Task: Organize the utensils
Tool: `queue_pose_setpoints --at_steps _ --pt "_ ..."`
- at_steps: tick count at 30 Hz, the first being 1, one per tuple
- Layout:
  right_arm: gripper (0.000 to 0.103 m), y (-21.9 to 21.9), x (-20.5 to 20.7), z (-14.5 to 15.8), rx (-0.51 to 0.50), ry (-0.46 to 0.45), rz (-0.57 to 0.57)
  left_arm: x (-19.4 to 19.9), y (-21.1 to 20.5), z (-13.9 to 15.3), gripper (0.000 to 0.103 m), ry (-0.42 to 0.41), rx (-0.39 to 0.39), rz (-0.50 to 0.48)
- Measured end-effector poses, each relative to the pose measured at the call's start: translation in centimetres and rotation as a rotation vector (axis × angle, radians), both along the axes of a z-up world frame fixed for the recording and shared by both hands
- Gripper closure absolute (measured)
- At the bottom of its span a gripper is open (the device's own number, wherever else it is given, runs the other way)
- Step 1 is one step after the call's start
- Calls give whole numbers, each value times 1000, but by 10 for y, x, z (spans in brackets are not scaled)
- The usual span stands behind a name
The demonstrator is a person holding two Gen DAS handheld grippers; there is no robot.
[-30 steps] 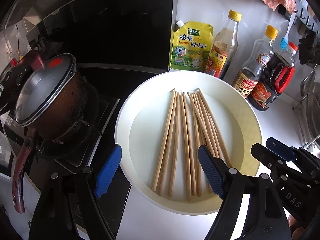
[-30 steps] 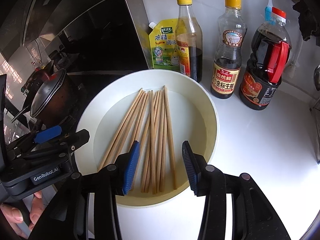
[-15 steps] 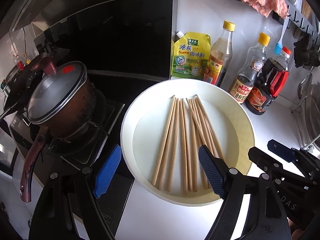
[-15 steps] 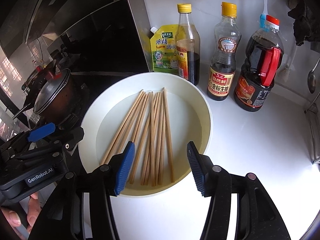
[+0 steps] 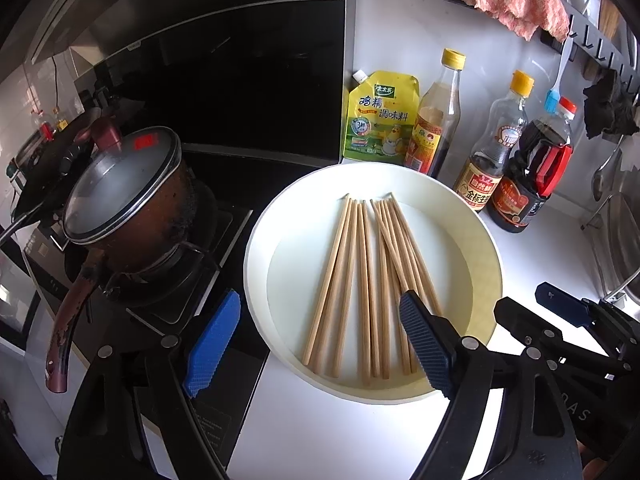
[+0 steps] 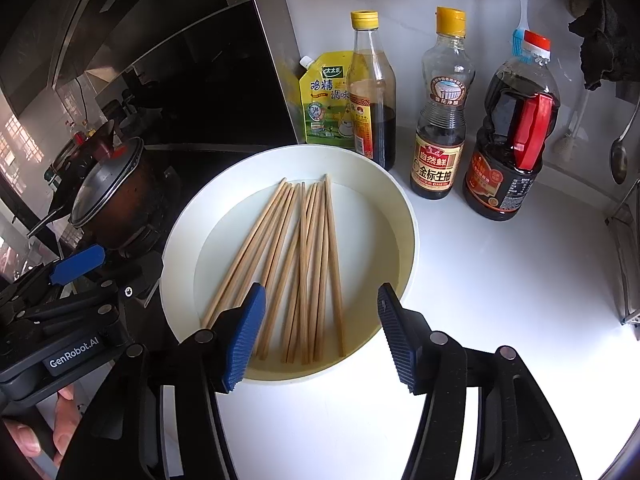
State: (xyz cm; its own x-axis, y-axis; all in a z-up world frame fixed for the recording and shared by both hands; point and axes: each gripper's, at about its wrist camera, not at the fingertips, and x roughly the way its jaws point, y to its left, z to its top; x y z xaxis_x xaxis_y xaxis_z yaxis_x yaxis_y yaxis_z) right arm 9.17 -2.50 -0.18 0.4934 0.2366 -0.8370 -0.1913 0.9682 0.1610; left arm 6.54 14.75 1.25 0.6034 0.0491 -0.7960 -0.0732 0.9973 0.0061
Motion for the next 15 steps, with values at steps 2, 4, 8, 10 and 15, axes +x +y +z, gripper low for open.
queue_pose_setpoints --at_steps 2,4,8,10,15 --pt "47 -1 -1 0 1 1 0 -1 0 1 22 -2 2 1" --pt "47 -1 -1 1 2 2 0 -1 0 1 21 -2 3 2" --pt "45 -2 -2 1 3 0 0 -2 0 3 19 -7 5 5" --pt "45 -2 -2 2 4 -1 1 -3 1 4 17 -13 7 7" --pt "45 -2 -3 3 4 2 -1 -4 0 6 16 -15 5 6"
